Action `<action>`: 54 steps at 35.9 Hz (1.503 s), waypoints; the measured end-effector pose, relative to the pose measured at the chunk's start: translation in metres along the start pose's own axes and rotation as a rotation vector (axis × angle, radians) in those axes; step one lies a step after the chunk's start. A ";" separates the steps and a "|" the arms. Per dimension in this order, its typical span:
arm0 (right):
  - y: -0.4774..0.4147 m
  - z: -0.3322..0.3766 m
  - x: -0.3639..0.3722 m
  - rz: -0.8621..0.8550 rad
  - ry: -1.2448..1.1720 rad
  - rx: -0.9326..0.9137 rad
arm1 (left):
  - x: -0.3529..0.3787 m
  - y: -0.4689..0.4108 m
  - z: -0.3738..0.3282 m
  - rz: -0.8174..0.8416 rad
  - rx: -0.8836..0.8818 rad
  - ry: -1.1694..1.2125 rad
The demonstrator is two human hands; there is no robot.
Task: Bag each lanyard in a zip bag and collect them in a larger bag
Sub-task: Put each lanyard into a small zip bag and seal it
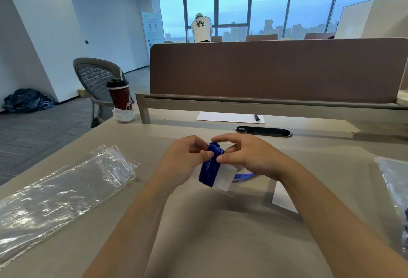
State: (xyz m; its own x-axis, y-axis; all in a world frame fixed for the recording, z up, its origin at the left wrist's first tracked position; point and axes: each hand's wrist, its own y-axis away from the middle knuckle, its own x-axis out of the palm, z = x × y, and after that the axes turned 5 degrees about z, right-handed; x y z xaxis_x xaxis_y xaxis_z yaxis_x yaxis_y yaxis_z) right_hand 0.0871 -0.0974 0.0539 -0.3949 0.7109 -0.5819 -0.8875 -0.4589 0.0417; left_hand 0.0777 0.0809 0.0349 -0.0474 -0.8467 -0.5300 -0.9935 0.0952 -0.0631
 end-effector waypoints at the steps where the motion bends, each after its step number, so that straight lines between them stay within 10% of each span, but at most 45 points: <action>1: 0.000 0.000 0.001 -0.003 0.019 -0.006 | 0.000 0.000 0.000 -0.003 0.007 -0.006; 31: -0.009 -0.002 0.015 -0.173 0.175 -0.028 | 0.001 0.005 0.003 -0.091 0.102 -0.082; 54: -0.050 0.075 0.104 0.006 0.186 -0.139 | -0.099 0.066 0.052 -0.285 -0.051 -0.015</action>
State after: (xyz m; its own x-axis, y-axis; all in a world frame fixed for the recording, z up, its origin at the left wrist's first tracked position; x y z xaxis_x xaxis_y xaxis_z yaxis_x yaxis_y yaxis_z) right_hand 0.0725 0.0397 0.0523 -0.3379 0.6032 -0.7225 -0.8390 -0.5409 -0.0592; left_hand 0.0218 0.1981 0.0395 0.2353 -0.8277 -0.5094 -0.9705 -0.1717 -0.1692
